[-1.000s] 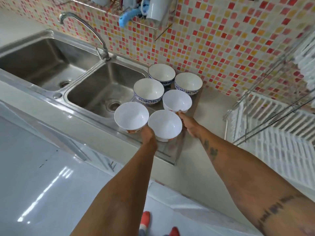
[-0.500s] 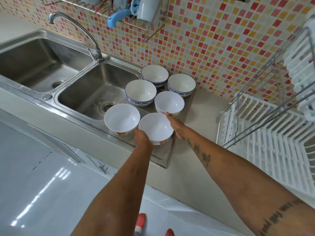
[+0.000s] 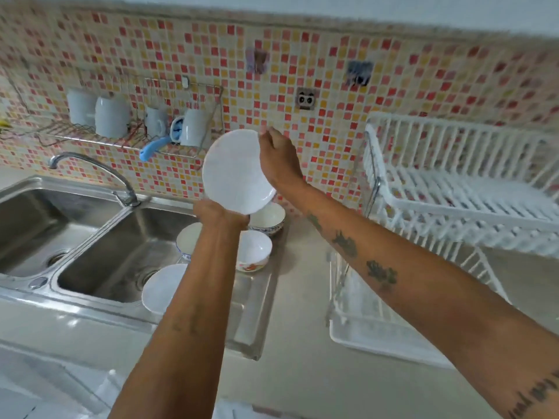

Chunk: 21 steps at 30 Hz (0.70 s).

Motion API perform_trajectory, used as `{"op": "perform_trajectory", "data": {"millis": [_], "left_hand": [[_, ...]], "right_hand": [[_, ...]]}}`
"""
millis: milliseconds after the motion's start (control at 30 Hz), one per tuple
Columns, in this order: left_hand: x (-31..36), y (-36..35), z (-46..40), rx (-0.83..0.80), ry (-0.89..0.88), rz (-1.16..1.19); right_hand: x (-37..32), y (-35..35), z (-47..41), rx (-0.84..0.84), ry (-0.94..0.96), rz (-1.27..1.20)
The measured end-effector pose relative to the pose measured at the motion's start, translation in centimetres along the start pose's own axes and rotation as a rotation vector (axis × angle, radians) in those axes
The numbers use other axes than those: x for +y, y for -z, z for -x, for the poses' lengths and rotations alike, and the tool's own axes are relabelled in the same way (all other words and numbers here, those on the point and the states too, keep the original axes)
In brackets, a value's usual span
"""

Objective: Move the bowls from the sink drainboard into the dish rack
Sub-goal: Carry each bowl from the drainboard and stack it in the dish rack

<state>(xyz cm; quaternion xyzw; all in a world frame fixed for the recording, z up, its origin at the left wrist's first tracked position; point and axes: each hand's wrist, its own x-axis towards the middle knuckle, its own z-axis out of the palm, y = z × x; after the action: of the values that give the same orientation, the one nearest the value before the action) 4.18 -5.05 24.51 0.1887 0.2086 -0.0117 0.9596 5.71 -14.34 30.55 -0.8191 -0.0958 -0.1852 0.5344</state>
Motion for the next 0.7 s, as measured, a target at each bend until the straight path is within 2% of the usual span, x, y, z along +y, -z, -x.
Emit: {"op": "perform_trajectory", "data": {"millis": [133, 233, 367, 467, 567, 633, 700], "left_hand": [[-1.6, -6.6, 3.4, -0.389, 0.110, -0.020], [-4.8, -10.2, 4.9, -0.580, 0.269, -0.101], [-10.0, -14.2, 6.5, -0.735, 0.436, -0.196], [-14.0, -16.8, 8.6, -0.828, 0.517, -0.380], [-17.7, -19.1, 10.0, -0.828, 0.602, -0.535], [-20.3, -20.4, 11.0, -0.880, 0.673, -0.599], [-22.4, -21.1, 12.3, -0.851, 0.695, -0.648]], "right_hand": [[-5.7, 7.0, -0.8, 0.125, 0.234, 0.086], [-5.8, 13.1, -0.8, 0.219, 0.240, 0.077], [-3.7, 21.1, 0.0, 0.359, 0.205, 0.055], [-1.8, 26.9, 1.3, 0.487, 0.178, 0.017], [-0.1, 32.0, 3.1, 0.573, 0.157, -0.090], [1.4, 35.3, 3.9, 0.633, 0.098, -0.131], [3.2, 38.3, 4.4, 0.663, 0.024, -0.150]]}}
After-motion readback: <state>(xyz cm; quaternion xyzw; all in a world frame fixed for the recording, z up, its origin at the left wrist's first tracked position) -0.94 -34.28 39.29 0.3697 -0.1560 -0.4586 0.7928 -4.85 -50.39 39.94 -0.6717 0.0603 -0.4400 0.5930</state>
